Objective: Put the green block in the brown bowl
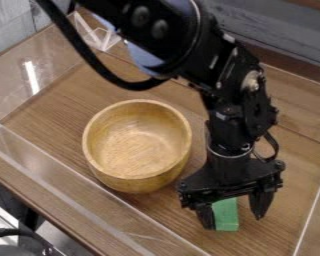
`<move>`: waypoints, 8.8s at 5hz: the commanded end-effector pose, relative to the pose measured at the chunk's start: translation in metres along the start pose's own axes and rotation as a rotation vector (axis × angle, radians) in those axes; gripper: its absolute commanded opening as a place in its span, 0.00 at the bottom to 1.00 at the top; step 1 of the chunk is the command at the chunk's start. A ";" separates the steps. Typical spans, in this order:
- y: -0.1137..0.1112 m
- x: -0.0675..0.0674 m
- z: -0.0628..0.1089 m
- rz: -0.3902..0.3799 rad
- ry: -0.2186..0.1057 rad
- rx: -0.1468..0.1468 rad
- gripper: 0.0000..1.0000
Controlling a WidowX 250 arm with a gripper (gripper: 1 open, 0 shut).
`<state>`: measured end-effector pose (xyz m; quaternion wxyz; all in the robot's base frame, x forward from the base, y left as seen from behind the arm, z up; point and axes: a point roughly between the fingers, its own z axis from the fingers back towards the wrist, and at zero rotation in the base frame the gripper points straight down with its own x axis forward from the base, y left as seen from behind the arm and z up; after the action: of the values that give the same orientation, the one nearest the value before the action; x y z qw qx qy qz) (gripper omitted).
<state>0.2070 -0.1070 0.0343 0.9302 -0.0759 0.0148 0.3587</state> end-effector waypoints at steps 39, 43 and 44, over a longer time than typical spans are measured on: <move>0.061 0.075 0.078 -0.790 0.146 -0.070 0.00; 0.060 0.078 0.076 -0.799 0.161 -0.086 0.00; 0.060 0.079 0.076 -0.801 0.166 -0.089 0.00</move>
<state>0.2133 -0.0025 0.0844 0.9863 -0.1462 0.0679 -0.0356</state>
